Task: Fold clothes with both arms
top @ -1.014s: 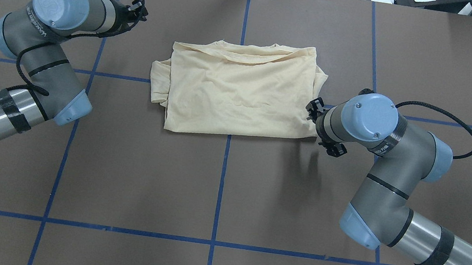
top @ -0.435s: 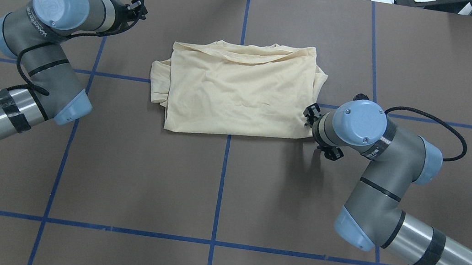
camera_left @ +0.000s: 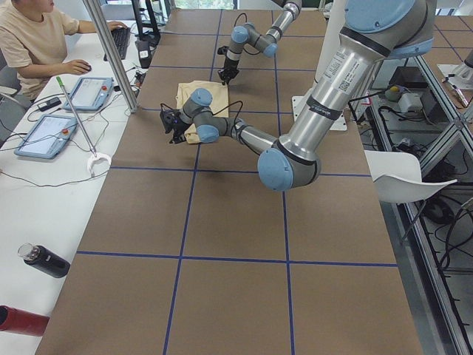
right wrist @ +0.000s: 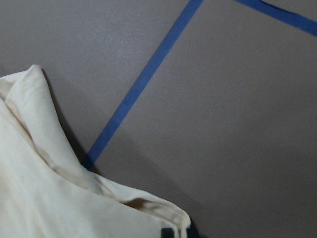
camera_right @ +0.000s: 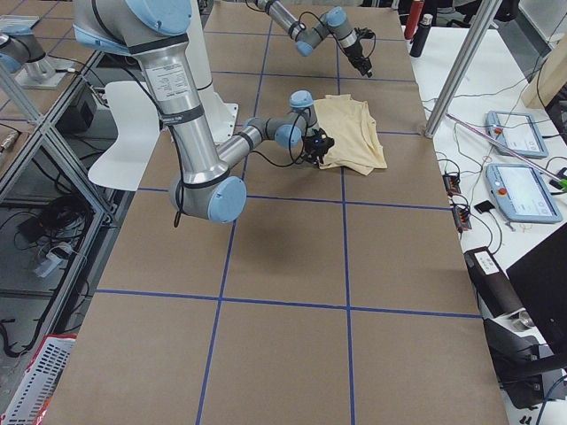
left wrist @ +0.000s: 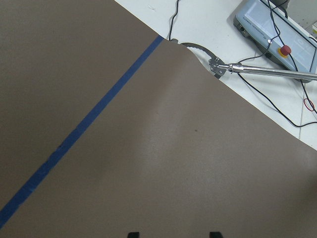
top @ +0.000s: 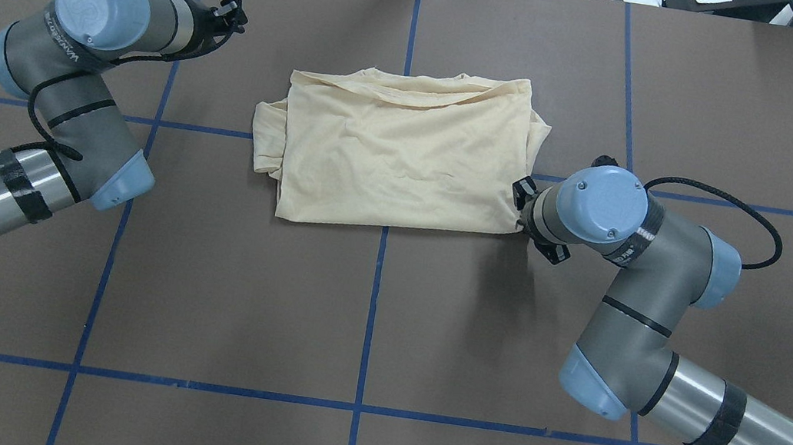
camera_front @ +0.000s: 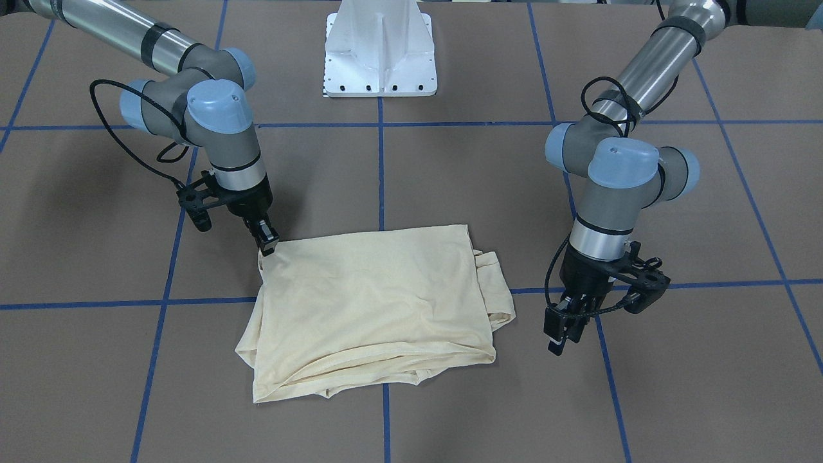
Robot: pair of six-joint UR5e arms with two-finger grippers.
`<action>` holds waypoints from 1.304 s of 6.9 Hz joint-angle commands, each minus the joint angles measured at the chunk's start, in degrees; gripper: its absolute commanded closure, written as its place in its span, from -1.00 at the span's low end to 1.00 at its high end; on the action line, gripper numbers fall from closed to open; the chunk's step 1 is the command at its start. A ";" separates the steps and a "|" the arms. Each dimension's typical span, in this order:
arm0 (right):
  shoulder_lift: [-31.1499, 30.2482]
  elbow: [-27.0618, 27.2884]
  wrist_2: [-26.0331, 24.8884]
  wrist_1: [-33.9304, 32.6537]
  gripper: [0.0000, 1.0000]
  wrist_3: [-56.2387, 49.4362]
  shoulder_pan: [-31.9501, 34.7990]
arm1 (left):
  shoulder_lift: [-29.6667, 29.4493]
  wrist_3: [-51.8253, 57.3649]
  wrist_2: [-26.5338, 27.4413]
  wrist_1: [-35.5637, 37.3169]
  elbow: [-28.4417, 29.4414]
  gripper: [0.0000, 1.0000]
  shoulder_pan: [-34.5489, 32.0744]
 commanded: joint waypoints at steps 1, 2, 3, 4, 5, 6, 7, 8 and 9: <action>0.09 0.66 0.67 -0.09 1.00 -0.06 0.29 | 0.06 0.09 0.00 -0.03 0.06 -0.13 0.00; -0.26 3.45 2.41 -0.96 1.00 -0.24 0.90 | -0.02 0.00 0.00 -0.03 -0.03 -0.13 0.00; -2.00 8.35 4.00 -2.97 1.00 -0.15 1.17 | -0.11 0.00 -0.09 -0.11 -0.12 -0.13 0.09; -3.07 14.58 4.01 -9.17 1.00 -0.15 0.74 | -0.03 0.17 -0.09 -0.20 -0.55 -0.13 0.00; -5.60 22.74 3.58 -14.97 1.00 0.11 -3.88 | 0.15 0.18 -0.78 -0.11 -3.34 -0.13 0.00; -5.80 26.82 3.23 -20.86 1.00 0.46 -9.58 | 0.06 0.18 -0.88 -0.20 -5.89 -0.13 0.17; -5.54 29.12 3.14 -26.32 1.00 0.55 -14.77 | 0.06 -0.08 -4.71 -0.03 -9.22 -0.10 0.44; -5.80 30.36 3.66 -27.41 1.00 0.64 -18.39 | 1.98 -0.17 -9.70 0.32 -13.26 -0.10 0.61; -5.89 30.46 3.49 -27.51 1.00 1.07 -21.91 | 2.95 0.00 -12.19 0.33 -15.65 -0.10 1.31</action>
